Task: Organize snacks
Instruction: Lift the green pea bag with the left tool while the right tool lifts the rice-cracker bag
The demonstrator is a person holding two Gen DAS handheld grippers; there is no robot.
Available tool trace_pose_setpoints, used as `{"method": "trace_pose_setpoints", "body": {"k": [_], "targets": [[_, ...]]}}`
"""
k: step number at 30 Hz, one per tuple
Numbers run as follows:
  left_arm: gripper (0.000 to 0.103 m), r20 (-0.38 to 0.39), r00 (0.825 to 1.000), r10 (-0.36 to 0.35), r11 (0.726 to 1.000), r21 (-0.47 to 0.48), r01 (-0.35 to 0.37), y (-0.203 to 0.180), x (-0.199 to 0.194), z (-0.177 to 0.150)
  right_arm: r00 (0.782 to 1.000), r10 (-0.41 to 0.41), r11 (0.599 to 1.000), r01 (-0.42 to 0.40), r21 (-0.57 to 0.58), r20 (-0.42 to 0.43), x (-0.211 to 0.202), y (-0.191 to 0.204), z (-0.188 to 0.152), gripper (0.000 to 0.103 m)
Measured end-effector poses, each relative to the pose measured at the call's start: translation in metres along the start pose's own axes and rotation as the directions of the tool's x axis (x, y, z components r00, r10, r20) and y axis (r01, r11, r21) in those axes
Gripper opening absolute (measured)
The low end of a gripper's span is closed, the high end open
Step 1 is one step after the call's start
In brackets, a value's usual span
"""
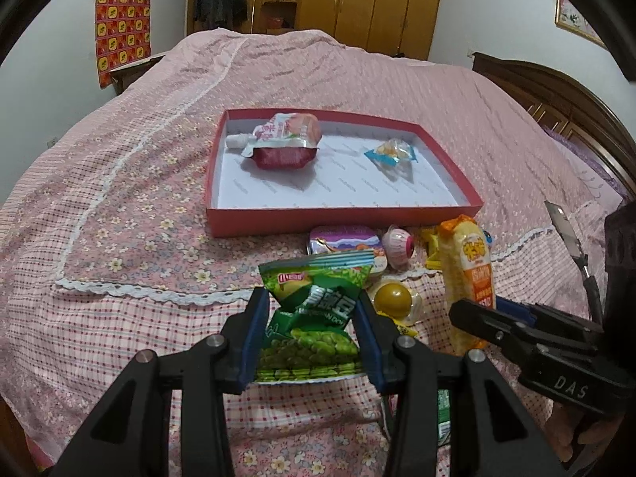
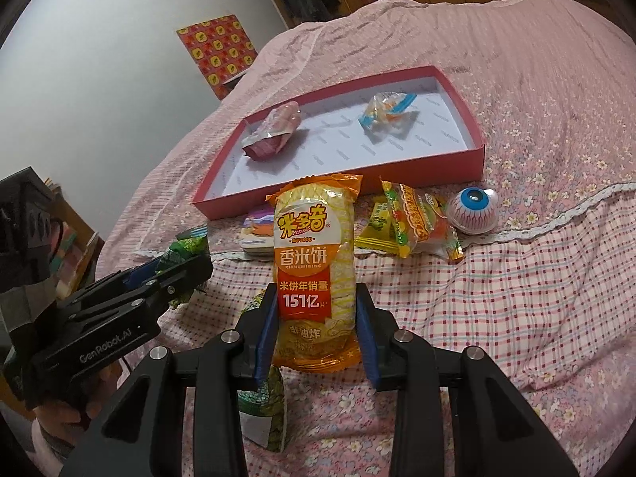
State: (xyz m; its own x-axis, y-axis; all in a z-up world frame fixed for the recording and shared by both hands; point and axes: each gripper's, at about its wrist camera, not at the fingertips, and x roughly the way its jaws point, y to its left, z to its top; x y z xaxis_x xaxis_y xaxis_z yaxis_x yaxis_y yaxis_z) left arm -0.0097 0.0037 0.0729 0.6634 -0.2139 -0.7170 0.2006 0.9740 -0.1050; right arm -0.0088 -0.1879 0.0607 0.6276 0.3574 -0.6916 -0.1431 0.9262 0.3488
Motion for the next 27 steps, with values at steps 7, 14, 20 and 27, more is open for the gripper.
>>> {"method": "trace_pose_setpoints", "body": {"k": [7,14,20,27], "targets": [[0.045,0.01,1.0,0.003,1.0,-0.007,-0.002,0.0,-0.011,0.004,1.0,-0.008,1.0,0.008,-0.002,0.016,-0.009,0.005,-0.002,0.036],[0.045,0.038,0.999,-0.009,1.0,-0.015,0.009,-0.001,-0.026,0.006,0.999,0.008,1.0,-0.007,-0.009,0.049,-0.025,0.009,-0.003,0.036],[0.045,0.053,0.999,-0.005,1.0,-0.025,0.006,0.001,-0.032,0.008,0.998,0.005,1.0,-0.004,-0.022,0.067,-0.034,0.013,-0.003,0.036],[0.045,0.065,0.998,-0.018,0.999,-0.045,0.021,0.005,-0.033,0.014,0.998,0.003,0.999,-0.001,-0.032,0.07,-0.037,0.013,0.0,0.036]]}}
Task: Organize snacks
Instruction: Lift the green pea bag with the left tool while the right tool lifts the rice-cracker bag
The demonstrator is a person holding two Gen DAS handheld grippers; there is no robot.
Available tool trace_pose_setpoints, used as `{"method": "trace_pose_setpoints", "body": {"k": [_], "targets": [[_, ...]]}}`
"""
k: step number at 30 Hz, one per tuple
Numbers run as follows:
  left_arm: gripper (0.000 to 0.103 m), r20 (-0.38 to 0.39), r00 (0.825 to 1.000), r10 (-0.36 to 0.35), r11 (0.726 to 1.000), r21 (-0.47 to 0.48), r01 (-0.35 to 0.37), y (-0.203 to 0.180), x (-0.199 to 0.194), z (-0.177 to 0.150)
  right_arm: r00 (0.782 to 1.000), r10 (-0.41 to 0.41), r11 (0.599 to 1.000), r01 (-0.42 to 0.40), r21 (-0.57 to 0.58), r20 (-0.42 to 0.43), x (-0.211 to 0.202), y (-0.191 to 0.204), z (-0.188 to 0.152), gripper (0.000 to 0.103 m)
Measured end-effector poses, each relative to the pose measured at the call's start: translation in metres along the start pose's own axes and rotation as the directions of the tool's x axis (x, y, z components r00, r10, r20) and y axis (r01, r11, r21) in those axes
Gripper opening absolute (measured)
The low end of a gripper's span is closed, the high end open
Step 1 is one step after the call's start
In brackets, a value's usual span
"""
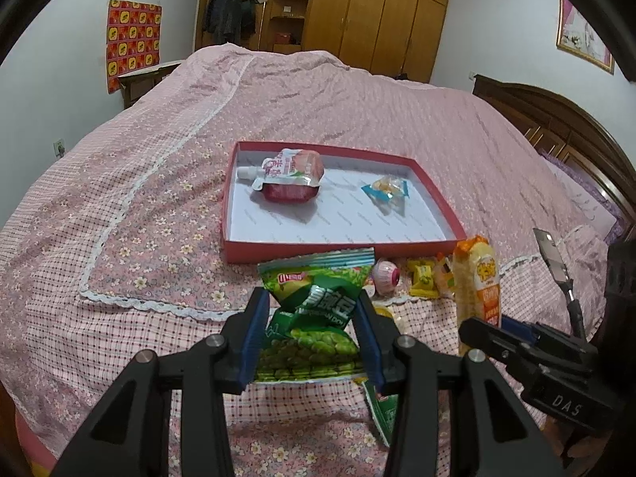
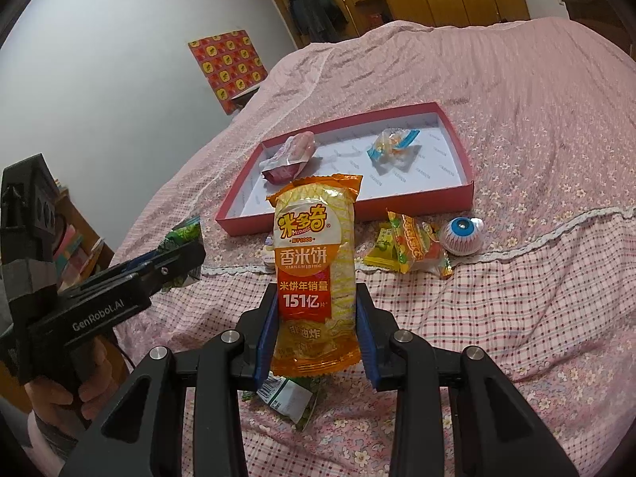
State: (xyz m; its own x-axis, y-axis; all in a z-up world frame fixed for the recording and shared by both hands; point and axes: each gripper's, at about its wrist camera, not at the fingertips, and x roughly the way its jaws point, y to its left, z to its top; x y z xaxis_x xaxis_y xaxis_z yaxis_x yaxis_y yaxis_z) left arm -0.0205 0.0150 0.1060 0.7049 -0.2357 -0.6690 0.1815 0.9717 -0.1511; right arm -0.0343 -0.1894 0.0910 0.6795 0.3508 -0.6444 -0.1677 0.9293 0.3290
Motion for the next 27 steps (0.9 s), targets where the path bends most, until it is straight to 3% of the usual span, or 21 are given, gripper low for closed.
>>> {"method": "trace_pose_setpoints", "body": {"k": [27], "targets": [[0.045,-0.031,0.999,0.029,1.0,0.014,-0.028,0.005,0.052,0.052,0.999,-0.031,1.0,0.031,0.001,0.014,0.016,-0.027,0.05,0.036]]}}
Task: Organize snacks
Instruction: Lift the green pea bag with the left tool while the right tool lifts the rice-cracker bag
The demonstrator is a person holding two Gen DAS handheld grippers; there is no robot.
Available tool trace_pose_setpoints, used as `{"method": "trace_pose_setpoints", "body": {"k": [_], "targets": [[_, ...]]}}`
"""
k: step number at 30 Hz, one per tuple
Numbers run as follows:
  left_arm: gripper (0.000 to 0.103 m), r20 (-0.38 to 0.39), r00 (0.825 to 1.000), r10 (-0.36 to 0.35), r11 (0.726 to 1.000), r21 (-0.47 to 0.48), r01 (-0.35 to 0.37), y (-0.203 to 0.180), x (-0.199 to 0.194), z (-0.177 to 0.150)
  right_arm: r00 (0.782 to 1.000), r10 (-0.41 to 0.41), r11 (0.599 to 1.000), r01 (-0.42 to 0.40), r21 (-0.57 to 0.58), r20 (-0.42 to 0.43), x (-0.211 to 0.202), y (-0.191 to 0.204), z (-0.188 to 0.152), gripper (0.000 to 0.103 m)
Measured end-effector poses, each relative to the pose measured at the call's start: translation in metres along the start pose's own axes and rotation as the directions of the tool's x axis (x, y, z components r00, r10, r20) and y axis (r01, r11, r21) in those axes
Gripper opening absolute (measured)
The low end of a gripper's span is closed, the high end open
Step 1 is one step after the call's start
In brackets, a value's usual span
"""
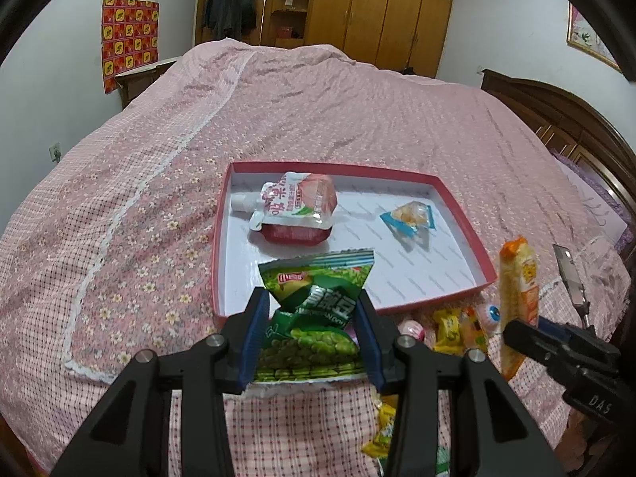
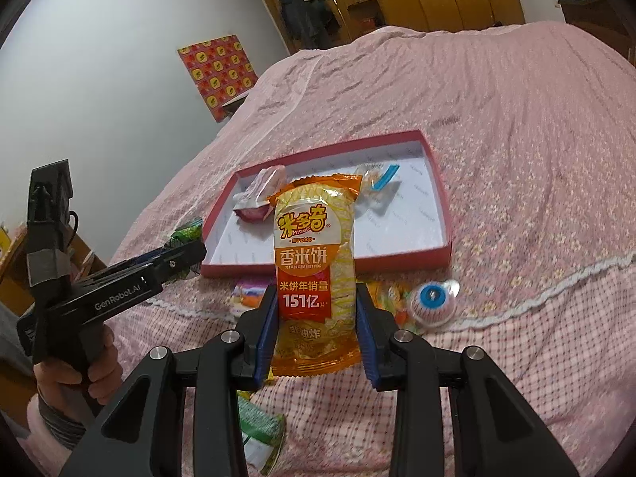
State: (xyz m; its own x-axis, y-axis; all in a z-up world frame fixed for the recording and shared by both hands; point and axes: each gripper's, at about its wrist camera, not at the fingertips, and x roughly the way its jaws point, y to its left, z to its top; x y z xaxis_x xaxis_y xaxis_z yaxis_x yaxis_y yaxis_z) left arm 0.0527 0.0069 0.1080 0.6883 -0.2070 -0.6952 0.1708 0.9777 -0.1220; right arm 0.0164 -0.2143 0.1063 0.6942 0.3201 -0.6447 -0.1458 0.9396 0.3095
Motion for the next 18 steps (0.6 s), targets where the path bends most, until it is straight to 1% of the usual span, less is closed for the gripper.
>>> {"method": "trace_pose_setpoints", "body": {"k": [6,13,18], "targets": [[0.045,-0.004,1.0,0.015,1.0,0.005,-0.015,0.001,0.013,0.013,1.0,-0.027,0.999,0.027,-0.027,0.009,0.005,0.0,0.019,0.036],[0.045,-0.047,0.999,0.02,0.999,-0.027,-0.021,0.007,0.039,0.023,0.998,-0.064,0.997,0.065,-0.042,0.029,0.016,-0.005,0.047,0.036],[0.045,-0.062,0.998,0.022,0.999,-0.028,-0.023,0.008,0.051,0.024,0.996,-0.084,0.995,0.085,-0.052,0.017,0.031,-0.008,0.058,0.036]]}}
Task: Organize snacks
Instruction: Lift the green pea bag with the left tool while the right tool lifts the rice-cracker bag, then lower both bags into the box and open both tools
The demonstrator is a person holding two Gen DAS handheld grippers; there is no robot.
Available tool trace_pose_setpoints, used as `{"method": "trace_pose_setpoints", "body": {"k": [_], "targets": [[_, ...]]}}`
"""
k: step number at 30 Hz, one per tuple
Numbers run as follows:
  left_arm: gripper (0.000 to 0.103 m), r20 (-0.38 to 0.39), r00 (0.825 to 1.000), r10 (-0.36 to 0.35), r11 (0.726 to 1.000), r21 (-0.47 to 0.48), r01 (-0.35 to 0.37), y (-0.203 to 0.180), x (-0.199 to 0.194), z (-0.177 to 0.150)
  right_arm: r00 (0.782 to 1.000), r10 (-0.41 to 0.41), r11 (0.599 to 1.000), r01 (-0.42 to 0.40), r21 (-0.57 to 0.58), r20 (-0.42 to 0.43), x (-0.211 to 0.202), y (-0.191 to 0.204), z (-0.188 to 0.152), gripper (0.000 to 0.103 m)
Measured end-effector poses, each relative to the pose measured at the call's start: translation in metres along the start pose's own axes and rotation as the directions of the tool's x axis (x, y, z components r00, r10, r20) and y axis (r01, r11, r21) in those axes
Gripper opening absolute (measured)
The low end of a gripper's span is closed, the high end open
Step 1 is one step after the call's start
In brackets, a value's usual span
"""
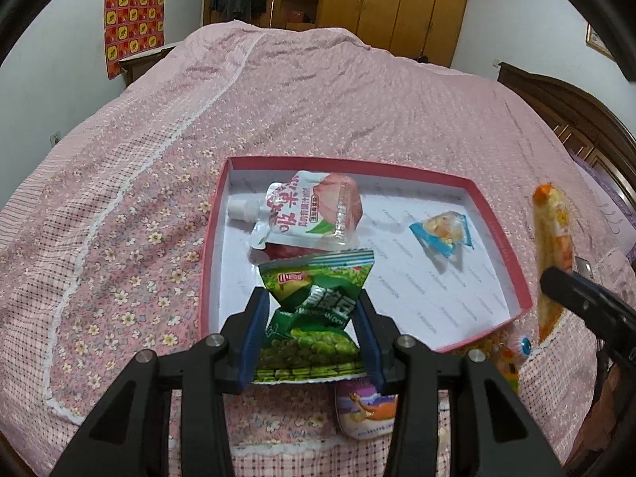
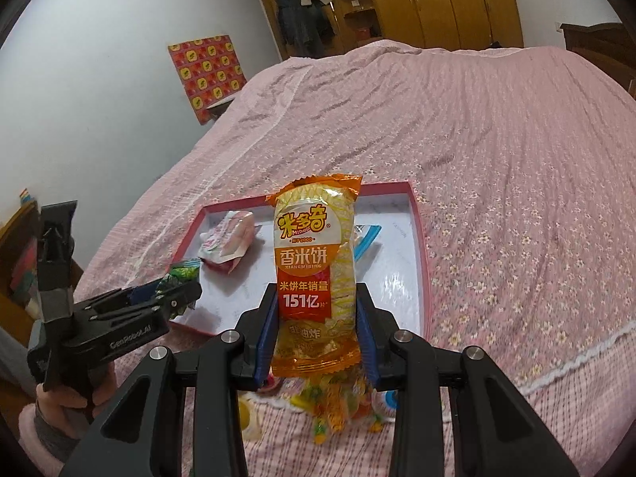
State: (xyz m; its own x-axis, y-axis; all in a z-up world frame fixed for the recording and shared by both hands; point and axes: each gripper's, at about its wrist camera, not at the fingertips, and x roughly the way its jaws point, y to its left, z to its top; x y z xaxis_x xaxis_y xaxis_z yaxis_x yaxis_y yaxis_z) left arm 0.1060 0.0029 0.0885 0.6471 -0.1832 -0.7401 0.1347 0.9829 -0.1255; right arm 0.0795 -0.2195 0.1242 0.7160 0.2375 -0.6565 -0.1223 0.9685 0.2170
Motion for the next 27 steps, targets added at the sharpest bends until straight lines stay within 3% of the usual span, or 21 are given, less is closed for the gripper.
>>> {"method": "trace_pose_setpoints", "body": {"k": [19,27], "targets": [[0.045,-0.016,1.0,0.011,1.0,0.015,-0.011,-0.005,0.041,0.006,0.996,-0.07,0.998,0.07,0.005,-0.051,0.053,-0.026,-0.001,0.036],[0.045,-0.006,0.999,0.037,0.999,0.039,-0.037,-0.006,0.05,0.011,0.995,-0.057,0.997,0.061,0.042,-0.08,0.078,-0.036,0.001,0.036]]}}
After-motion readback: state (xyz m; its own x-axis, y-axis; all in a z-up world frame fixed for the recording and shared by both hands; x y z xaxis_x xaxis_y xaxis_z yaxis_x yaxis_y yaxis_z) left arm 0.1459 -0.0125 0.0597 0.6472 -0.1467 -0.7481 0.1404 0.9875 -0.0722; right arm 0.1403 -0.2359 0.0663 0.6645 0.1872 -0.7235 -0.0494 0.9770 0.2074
